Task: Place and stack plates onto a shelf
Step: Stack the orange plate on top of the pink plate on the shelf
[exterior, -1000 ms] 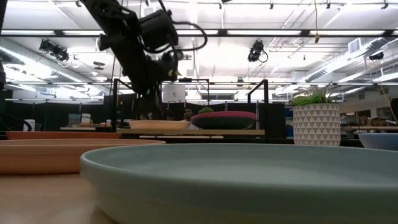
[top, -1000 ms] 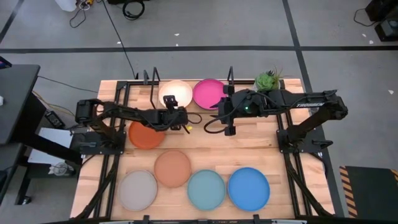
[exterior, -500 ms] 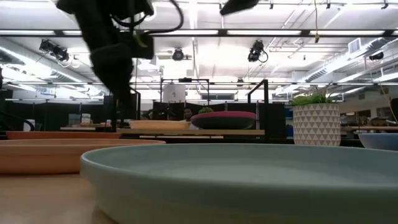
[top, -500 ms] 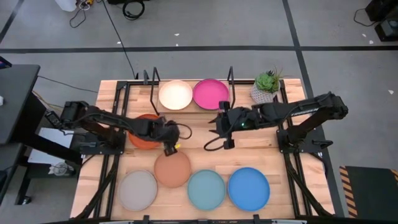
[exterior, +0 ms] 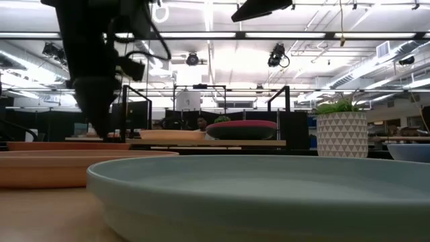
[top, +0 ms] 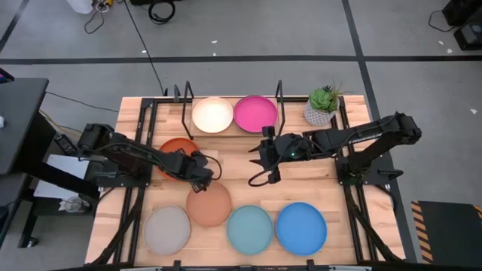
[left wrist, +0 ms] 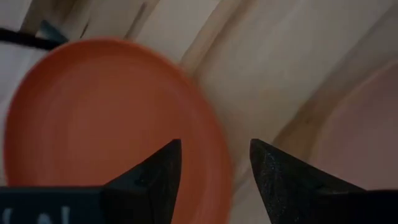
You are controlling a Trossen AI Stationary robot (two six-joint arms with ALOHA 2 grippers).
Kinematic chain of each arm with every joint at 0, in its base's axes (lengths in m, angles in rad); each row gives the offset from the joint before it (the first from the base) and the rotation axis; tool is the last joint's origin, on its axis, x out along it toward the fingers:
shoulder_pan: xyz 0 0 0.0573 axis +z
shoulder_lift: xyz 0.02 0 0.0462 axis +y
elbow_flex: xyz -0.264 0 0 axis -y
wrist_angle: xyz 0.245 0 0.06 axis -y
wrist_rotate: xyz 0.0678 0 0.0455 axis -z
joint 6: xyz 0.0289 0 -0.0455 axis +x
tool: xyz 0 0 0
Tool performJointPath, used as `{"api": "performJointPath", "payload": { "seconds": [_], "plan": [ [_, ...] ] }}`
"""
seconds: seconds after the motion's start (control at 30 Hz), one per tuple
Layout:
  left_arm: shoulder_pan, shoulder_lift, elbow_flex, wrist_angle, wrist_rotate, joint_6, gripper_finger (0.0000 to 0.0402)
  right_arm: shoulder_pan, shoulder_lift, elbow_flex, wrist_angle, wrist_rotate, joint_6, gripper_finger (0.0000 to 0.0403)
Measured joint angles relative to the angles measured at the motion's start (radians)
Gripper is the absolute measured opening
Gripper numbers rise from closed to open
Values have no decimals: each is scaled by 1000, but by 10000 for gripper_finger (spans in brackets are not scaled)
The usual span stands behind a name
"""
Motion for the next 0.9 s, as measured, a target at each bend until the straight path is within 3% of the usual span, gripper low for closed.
{"api": "performJointPath", "payload": {
  "seconds": [0.4,0.57,0.8,0.9],
  "plan": [
    [0,148,-1,-56,15,3,183,-11,0,1,17,-8,-41,147],
    [0,151,-1,-57,79,2,131,-11,0,1,22,-17,-43,147],
    [0,149,1,-66,172,24,24,-14,0,1,22,-43,-42,147],
    [0,145,8,-82,208,42,14,-21,0,1,22,-50,-43,148]
  ]
}}
